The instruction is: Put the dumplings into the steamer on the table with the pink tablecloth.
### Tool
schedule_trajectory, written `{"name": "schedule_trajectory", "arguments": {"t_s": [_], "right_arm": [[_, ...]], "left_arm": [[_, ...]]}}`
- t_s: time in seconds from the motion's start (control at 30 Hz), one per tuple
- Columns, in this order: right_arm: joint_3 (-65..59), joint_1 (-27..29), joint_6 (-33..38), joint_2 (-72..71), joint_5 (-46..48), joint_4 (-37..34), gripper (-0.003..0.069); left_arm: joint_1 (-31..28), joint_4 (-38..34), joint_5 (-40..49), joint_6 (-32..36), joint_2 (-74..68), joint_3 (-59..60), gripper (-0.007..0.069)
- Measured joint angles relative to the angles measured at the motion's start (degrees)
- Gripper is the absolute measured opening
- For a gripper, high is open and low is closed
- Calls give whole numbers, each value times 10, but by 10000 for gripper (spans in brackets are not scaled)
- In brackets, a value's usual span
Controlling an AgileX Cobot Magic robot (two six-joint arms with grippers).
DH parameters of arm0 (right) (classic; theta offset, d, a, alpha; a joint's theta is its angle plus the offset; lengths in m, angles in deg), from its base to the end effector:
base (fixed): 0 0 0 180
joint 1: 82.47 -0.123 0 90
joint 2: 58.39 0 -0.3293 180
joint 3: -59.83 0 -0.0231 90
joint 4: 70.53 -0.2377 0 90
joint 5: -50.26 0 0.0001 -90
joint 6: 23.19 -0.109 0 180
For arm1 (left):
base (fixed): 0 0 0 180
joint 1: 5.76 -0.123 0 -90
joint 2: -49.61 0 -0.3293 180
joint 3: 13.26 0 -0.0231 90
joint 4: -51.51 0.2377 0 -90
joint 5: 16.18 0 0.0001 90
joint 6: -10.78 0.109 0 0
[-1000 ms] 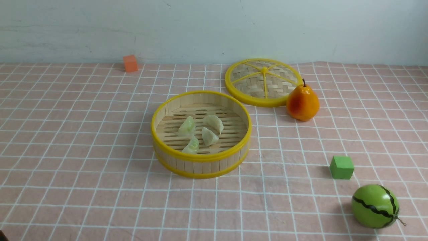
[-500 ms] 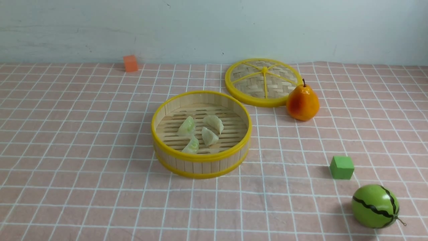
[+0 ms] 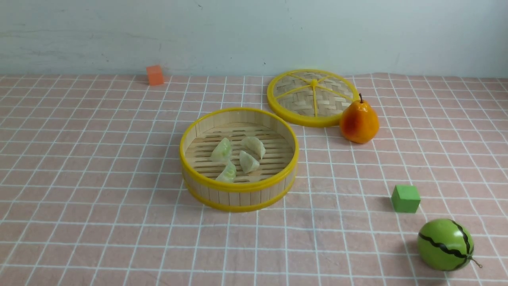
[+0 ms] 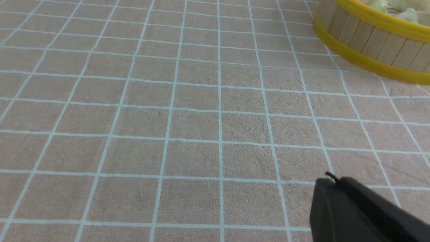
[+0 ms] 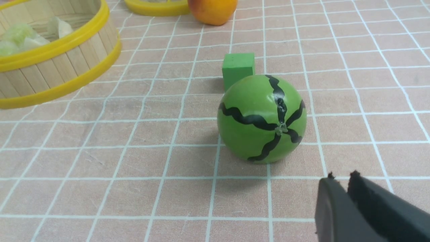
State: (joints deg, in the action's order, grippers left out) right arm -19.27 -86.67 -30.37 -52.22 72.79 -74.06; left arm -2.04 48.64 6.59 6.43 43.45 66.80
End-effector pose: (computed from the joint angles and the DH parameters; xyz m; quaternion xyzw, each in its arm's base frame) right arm 0.0111 0.0034 0.1677 0.0370 0.8069 0.0846 0.5834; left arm 0.0111 -0.0028 0.1615 -0.0176 0.8137 -0.0621 0.5777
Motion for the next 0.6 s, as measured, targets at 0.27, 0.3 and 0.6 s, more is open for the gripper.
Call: {"name": "schedule_trajectory", "arguments": {"t_s": [0.27, 0.3, 0.6], "right_arm": [[0, 0, 0, 0, 0, 0, 81], [0, 0, 0, 0, 0, 0, 82], [0, 0, 0, 0, 1, 0, 94]], "left_arm": [[0, 0, 0, 0, 0, 0, -14], [0, 0, 0, 0, 0, 0, -14], [0, 0, 0, 0, 0, 0, -14]]}}
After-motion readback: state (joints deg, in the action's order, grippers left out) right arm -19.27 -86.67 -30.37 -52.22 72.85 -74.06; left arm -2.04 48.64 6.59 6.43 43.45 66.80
